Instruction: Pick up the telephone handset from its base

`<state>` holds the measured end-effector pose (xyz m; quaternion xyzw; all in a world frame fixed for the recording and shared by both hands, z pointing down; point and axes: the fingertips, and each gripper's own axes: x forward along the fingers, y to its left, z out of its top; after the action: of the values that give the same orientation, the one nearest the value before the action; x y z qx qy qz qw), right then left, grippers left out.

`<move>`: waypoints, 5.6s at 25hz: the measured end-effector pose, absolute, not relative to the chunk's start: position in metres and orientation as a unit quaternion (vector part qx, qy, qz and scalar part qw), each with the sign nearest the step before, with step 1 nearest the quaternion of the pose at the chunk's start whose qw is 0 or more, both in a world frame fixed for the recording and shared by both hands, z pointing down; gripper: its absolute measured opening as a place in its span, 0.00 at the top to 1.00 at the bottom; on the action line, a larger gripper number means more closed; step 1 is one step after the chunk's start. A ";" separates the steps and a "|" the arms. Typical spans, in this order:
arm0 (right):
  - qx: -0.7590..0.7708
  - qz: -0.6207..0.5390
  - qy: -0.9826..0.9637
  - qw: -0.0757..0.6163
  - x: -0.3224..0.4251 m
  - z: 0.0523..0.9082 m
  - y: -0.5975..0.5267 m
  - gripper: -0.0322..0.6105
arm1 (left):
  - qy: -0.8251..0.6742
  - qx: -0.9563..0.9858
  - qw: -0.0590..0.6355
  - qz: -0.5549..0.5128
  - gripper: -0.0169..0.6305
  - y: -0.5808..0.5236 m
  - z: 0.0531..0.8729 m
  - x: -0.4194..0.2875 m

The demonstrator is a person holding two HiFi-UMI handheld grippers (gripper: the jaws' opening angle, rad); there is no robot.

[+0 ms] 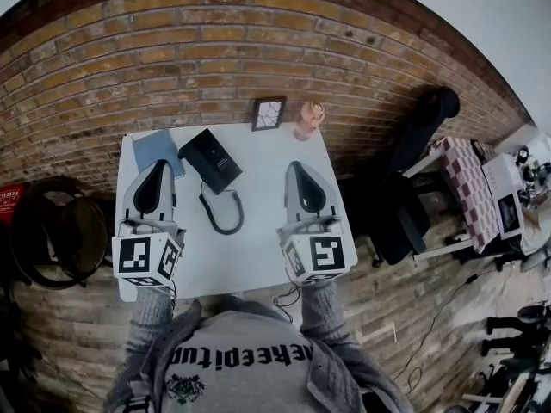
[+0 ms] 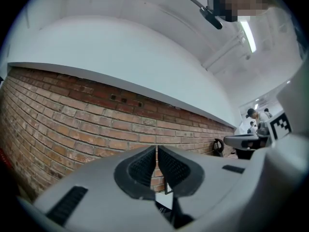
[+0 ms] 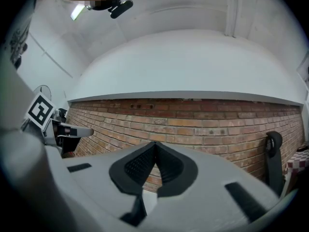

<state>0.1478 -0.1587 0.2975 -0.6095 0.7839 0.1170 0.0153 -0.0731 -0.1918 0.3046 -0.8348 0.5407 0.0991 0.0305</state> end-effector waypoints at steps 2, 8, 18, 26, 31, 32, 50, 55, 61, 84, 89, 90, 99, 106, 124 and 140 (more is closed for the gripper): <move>-0.604 0.117 0.788 0.017 0.153 0.299 -0.169 0.94 | 0.546 -0.831 0.032 0.101 0.95 -0.200 0.305 -0.068; -0.590 0.107 0.800 0.028 0.164 0.305 -0.193 0.94 | 0.558 -0.823 0.029 0.097 0.95 -0.214 0.308 -0.057; -0.560 0.078 0.825 0.022 0.140 0.325 -0.225 0.94 | 0.574 -0.816 -0.002 0.074 0.95 -0.235 0.332 -0.069; -0.555 0.058 0.830 0.014 0.121 0.338 -0.259 0.94 | 0.552 -0.827 -0.104 0.025 0.95 -0.270 0.394 -0.070; -0.553 0.046 0.832 -0.003 0.114 0.353 -0.272 0.94 | 0.521 -0.833 -0.186 -0.009 0.95 -0.287 0.449 -0.060; -0.554 0.043 0.831 -0.007 0.114 0.356 -0.274 0.94 | 0.517 -0.832 -0.200 -0.015 0.95 -0.289 0.460 -0.058; -0.586 0.013 0.808 -0.059 0.130 0.394 -0.294 0.94 | 0.437 -0.803 -0.405 -0.026 0.86 -0.330 0.595 -0.035; -0.598 0.000 0.798 -0.077 0.136 0.404 -0.297 0.94 | 0.419 -0.798 -0.431 -0.038 0.82 -0.335 0.618 -0.027; -0.602 0.002 0.794 -0.086 0.138 0.410 -0.298 0.94 | 0.411 -0.795 -0.445 -0.032 0.82 -0.340 0.627 -0.022; -0.609 -0.012 0.783 -0.122 0.144 0.424 -0.287 0.94 | 0.374 -0.768 -0.517 0.059 0.86 -0.352 0.629 -0.014; -0.611 -0.010 0.783 -0.115 0.147 0.420 -0.284 0.94 | 0.368 -0.774 -0.510 0.067 0.87 -0.351 0.617 -0.012; -0.612 -0.011 0.782 -0.118 0.147 0.418 -0.283 0.94 | 0.368 -0.776 -0.507 0.067 0.87 -0.351 0.614 -0.011; -0.607 0.002 0.788 -0.103 0.149 0.406 -0.276 0.94 | 0.363 -0.787 -0.488 0.100 0.87 -0.345 0.576 -0.015; -0.601 0.022 0.796 -0.068 0.149 0.392 -0.272 0.94 | 0.372 -0.801 -0.457 0.106 0.87 -0.334 0.542 -0.024; -0.572 0.046 0.818 -0.041 0.123 0.364 -0.252 0.94 | 0.423 -0.822 -0.363 0.122 0.87 -0.296 0.466 -0.068; -0.552 0.064 0.831 -0.021 0.111 0.341 -0.227 0.94 | 0.457 -0.833 -0.289 0.119 0.87 -0.256 0.415 -0.081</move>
<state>0.1110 -0.2272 0.3412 -0.5516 0.8314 0.0637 -0.0207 -0.0809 -0.2560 0.4152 -0.8330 0.4566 0.1187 -0.2890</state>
